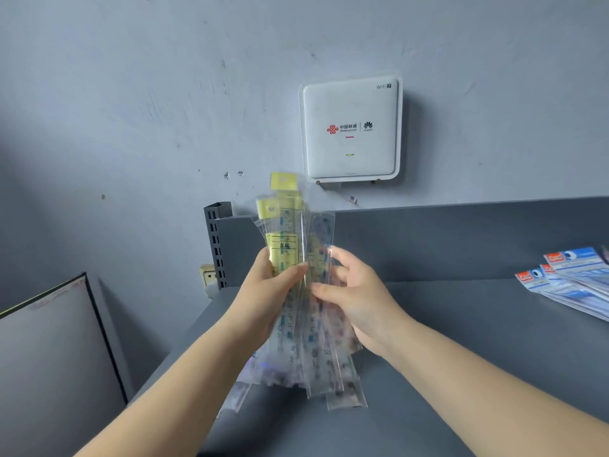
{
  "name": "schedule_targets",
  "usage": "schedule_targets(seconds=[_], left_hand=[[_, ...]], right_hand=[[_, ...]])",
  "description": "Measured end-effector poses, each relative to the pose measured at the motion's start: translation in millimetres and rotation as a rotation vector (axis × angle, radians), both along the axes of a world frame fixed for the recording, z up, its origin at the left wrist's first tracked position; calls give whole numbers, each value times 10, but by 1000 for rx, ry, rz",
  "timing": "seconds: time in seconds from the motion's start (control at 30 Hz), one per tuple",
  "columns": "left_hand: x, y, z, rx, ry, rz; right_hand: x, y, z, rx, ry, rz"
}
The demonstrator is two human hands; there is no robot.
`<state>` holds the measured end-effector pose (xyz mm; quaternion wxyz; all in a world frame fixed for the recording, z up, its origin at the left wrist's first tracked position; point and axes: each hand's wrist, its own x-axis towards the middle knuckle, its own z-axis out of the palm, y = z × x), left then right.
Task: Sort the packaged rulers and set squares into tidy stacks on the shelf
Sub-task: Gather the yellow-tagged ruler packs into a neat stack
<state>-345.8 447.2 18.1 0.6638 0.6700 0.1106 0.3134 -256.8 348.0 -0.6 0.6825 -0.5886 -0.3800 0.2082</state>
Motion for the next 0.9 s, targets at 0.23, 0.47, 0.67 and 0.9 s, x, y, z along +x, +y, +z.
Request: schedule_targets(seconds=[0.23, 0.47, 0.67, 0.9], left_hand=[[-106, -209, 15, 186, -73, -72], [-311, -430, -104, 279, -79, -174], [-382, -528, -264, 103, 46, -219], [-278, -705, -349, -202, -98, -110]], right_hand=[[-171, -241, 130, 59, -192, -6], [-311, -556, -18, 45, -284, -44], [-358, -631, -97, 33, -141, -160], [-289, -671, -107, 93, 51, -291]])
